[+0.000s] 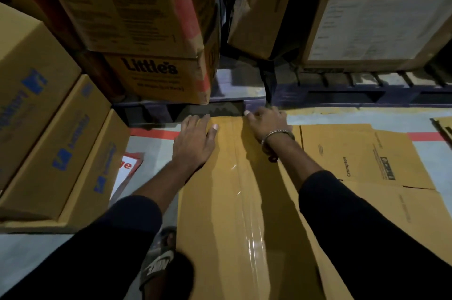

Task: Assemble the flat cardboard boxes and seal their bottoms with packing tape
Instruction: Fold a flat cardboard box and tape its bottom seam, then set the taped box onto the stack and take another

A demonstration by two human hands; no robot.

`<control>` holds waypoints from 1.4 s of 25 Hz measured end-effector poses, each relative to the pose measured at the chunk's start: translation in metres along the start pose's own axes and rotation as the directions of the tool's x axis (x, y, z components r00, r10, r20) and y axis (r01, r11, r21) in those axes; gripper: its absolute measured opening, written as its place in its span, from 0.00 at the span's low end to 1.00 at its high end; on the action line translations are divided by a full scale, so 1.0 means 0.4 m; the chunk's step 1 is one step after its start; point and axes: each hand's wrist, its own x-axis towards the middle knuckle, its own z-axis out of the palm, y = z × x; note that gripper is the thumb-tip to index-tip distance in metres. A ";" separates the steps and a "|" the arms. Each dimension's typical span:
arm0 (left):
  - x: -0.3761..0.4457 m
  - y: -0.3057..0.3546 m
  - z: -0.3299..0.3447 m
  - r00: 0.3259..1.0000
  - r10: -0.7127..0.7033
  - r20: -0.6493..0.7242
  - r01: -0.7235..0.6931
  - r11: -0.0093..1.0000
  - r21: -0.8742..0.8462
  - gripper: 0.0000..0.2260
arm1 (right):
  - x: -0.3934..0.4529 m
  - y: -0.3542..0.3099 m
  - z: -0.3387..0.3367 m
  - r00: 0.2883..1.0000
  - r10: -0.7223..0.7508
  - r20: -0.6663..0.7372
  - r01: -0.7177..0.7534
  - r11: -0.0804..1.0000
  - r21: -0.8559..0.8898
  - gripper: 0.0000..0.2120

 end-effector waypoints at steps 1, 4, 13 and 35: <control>0.016 -0.005 -0.002 1.000 -0.028 0.013 0.028 0.999 -0.046 0.25 | 0.010 0.022 0.003 1.000 0.027 -0.011 -0.026 0.997 0.079 0.25; 0.050 0.008 -0.014 0.960 -0.262 0.101 0.274 0.952 -0.134 0.27 | 0.019 0.058 -0.001 0.995 0.098 0.016 -0.099 0.959 0.265 0.31; 0.006 0.094 -0.230 0.923 -0.369 -0.109 0.349 0.921 -0.172 0.33 | -0.084 -0.070 -0.186 0.979 0.180 -0.092 -0.133 0.916 0.377 0.35; -0.572 0.213 -0.502 0.911 -0.412 -0.018 0.329 0.752 -0.571 0.50 | -0.647 -0.103 -0.326 0.994 0.092 -0.059 -0.061 0.918 0.391 0.45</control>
